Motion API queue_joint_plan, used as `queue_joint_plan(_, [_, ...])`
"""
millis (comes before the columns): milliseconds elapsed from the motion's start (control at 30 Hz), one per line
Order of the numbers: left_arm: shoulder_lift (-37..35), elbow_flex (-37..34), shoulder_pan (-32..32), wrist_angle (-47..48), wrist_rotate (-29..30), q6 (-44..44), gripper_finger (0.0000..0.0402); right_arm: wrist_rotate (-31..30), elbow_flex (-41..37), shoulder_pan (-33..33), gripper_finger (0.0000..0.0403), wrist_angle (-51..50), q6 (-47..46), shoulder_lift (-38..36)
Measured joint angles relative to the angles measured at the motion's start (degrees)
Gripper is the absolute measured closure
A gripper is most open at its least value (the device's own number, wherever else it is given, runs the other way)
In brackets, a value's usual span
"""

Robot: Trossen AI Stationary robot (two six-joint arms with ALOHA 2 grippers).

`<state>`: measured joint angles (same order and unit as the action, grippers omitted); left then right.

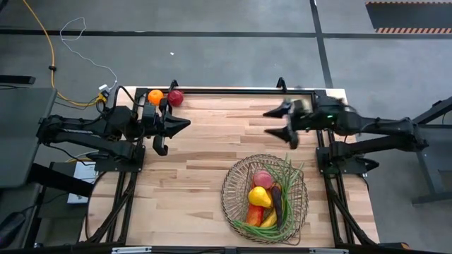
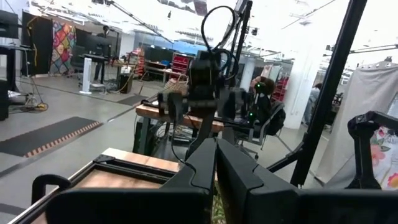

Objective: Build produce basket
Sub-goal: Put the red pomegranate into the wire basket

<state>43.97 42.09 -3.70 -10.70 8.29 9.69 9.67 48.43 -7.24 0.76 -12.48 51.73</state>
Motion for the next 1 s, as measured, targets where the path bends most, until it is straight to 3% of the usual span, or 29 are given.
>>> queue_joint_plan(300, [0.00, 0.00, -0.02, 0.29, 1.59, -0.69, 0.0396, -0.49, -0.10, -1.80, 0.0094, -0.91, 6.36, -7.39])
queue_joint_plan(733, [0.00, 0.00, -0.02, 0.65, 1.56, -2.86, 0.0396, 0.40, -0.08, -1.69, 0.0103, -1.80, 6.01, -5.49])
queue_joint_plan(867, [0.00, 0.00, -0.02, 0.65, 1.56, -2.88, 0.0396, 0.62, -0.08, -0.73, 0.0163, -1.84, 5.47, -5.32])
queue_joint_plan(1000, [0.00, 0.00, -0.02, 1.00, 1.54, -2.88, 0.0396, 0.98, -0.08, 0.96, 0.0277, -3.61, 4.83, -5.36])
